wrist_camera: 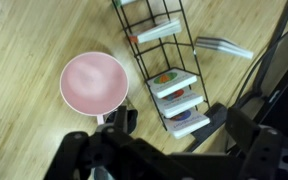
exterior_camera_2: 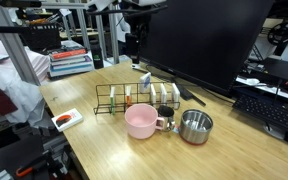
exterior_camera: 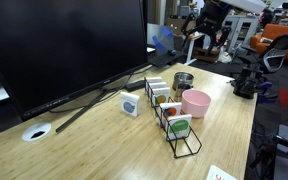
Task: Move the silver bowl to the left side of the desk
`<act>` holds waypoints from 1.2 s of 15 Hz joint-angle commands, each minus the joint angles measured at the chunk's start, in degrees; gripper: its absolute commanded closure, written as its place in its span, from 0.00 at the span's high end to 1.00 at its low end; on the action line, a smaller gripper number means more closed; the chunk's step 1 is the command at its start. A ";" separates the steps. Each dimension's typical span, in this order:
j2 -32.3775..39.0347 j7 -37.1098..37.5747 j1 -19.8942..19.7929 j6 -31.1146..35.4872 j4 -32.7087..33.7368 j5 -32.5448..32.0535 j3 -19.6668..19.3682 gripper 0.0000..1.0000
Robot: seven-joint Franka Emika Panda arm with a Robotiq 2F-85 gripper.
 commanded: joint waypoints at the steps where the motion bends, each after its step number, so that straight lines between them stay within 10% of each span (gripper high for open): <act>1: 6.70 6.52 -0.96 -0.11 4.98 -4.77 -1.70 1.00; 18: 12.97 20.73 -0.63 0.69 5.68 -5.33 -6.22 1.00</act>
